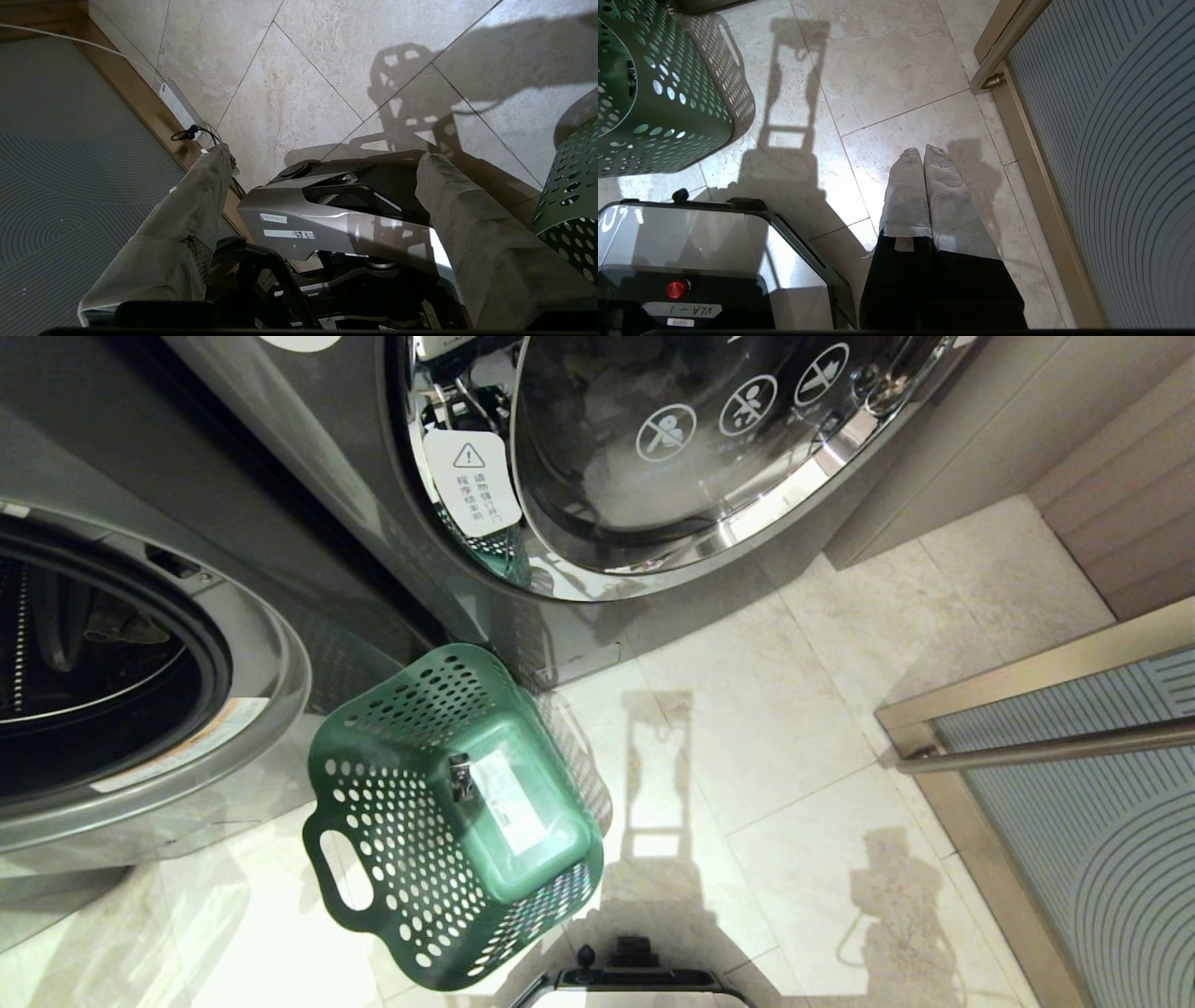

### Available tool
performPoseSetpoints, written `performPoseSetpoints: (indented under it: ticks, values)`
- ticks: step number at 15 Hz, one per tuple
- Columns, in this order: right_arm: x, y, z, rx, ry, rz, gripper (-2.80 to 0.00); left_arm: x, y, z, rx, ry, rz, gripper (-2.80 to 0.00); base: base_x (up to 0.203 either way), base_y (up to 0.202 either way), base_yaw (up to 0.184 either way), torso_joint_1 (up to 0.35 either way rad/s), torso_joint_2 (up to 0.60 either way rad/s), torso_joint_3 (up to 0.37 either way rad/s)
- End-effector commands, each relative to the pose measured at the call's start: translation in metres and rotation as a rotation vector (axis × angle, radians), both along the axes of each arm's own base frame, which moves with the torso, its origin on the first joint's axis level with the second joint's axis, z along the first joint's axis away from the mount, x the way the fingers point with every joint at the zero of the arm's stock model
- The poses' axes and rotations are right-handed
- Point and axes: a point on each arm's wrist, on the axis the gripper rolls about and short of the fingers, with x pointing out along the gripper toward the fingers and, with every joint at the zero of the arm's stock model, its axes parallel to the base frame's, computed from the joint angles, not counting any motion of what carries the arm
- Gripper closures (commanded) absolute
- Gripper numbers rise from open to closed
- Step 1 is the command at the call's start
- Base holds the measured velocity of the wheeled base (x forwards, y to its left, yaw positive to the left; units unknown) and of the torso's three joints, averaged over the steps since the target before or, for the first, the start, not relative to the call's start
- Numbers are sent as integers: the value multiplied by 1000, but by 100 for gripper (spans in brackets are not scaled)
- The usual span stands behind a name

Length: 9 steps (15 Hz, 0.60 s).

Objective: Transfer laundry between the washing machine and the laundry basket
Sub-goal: Pick a cloth and place it into the basket

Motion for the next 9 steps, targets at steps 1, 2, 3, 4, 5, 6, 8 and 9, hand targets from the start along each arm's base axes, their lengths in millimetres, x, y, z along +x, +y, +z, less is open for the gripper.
performPoseSetpoints:
  ticks: [1,2,3,4,5,6,8,9]
  values:
    - [0,0,0,-1,0,1,0,0,1,-2,-8,8,4,-280,0,0,0,0,0,0]
    - [0,0,0,-1,-1,1,0,1,1,-2,-10,9,4,-280,0,0,0,0,0,0]
    - [0,0,0,1,0,1,0,1,1,-2,-11,10,4,-280,0,0,0,0,0,0]
    - [0,0,0,-1,0,1,0,1,1,-2,-11,11,4,-280,0,0,0,0,0,0]
    - [0,0,0,1,-1,1,0,1,1,-2,-12,12,4,-280,92,0,1,-8,-6,7]
    - [0,0,0,-1,0,1,0,1,1,-2,-11,11,4,-280,170,0,-3,-3,1,10]
    - [0,0,0,1,-1,1,0,1,1,-2,-10,9,4,-280,199,0,-2,10,1,3]
    - [0,0,0,1,-1,1,0,1,1,-2,-8,8,4,-280,195,0,0,-6,7,-6]
